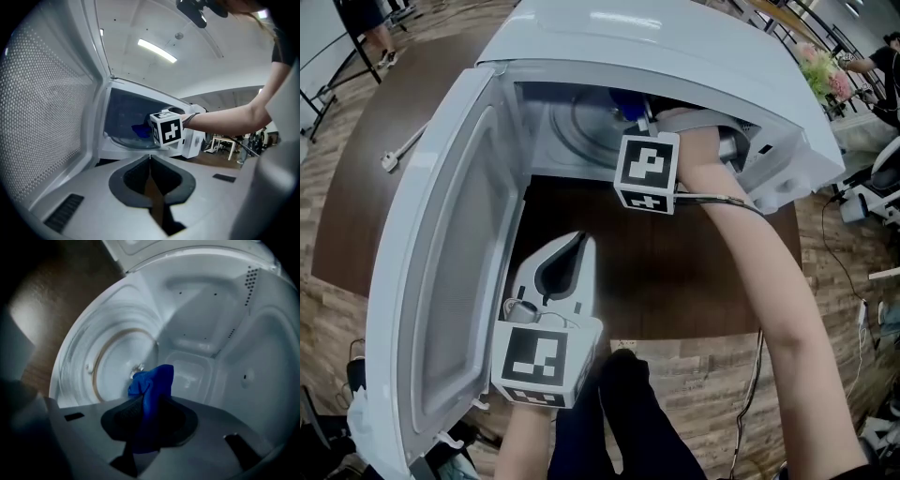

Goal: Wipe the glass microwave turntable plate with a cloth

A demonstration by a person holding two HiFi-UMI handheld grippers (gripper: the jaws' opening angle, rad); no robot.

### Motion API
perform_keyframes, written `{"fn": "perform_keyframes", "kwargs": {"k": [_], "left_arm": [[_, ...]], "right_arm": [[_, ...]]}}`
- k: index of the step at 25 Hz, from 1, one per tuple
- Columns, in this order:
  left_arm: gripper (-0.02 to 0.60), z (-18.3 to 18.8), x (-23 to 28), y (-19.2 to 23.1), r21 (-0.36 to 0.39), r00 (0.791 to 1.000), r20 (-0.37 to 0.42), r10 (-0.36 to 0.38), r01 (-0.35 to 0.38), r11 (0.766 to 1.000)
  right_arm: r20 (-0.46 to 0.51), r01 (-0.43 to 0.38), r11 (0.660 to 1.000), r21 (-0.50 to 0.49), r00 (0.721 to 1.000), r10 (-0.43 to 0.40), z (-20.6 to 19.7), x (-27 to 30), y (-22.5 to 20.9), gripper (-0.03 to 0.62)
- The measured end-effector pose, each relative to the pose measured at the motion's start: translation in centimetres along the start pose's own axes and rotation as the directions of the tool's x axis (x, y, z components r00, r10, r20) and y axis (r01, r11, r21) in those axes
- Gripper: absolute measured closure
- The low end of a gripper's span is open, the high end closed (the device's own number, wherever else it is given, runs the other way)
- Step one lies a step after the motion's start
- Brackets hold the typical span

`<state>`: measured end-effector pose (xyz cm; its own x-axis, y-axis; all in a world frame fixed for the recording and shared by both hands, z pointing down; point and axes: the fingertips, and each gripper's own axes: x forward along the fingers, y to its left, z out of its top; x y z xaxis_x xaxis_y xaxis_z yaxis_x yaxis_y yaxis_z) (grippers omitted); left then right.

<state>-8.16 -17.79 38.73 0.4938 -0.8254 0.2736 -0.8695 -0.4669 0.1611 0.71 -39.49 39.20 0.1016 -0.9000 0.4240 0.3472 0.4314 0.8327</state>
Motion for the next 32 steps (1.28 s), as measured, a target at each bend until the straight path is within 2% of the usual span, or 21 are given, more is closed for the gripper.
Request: {"fn": "perform_keyframes", "kwargs": {"k": [4, 8, 14, 19, 25, 32], "left_arm": [[0.572, -0.5, -0.2, 0.3, -0.005, 1.0, -0.011, 0.012, -0.012, 1.0], [0.572, -0.9, -0.5, 0.7, -0.02, 0.999, -0.022, 0.032, -0.033, 0.999], [0.572, -1.6, -0.7, 1.4, 0.022, 0.997, -0.056, 0.061, -0.06, 0.998], [0.571, -1.9, -0.8, 1.5, 0.02, 0.996, -0.065, 0.056, -0.055, 0.998], [0.571, -1.6, -0.9, 1.3, 0.025, 0.997, -0.059, 0.048, -0.046, 0.999], [0.572, -1.6, -0.7, 1.0, 0.027, 0.998, -0.057, 0.037, -0.036, 0.999]], "right_arm": [[0.173, 0.0, 0.981, 0.194, 0.984, -0.035, 2.8, -2.0, -1.1, 0.514], [0.268, 0.021, 0.971, 0.238, 0.959, -0.087, 5.8, -3.7, -1.4, 0.514], [0.34, 0.034, 0.983, 0.18, 0.936, -0.095, 9.6, -5.0, -0.7, 0.513], [0.333, 0.063, 0.995, 0.08, 0.939, -0.087, 10.6, -5.1, -0.2, 0.514], [0.297, 0.065, 0.998, -0.001, 0.953, -0.062, 9.2, -4.7, 0.9, 0.514], [0.193, 0.044, 0.993, -0.105, 0.981, -0.022, 5.5, -3.7, 2.3, 0.514]]}}
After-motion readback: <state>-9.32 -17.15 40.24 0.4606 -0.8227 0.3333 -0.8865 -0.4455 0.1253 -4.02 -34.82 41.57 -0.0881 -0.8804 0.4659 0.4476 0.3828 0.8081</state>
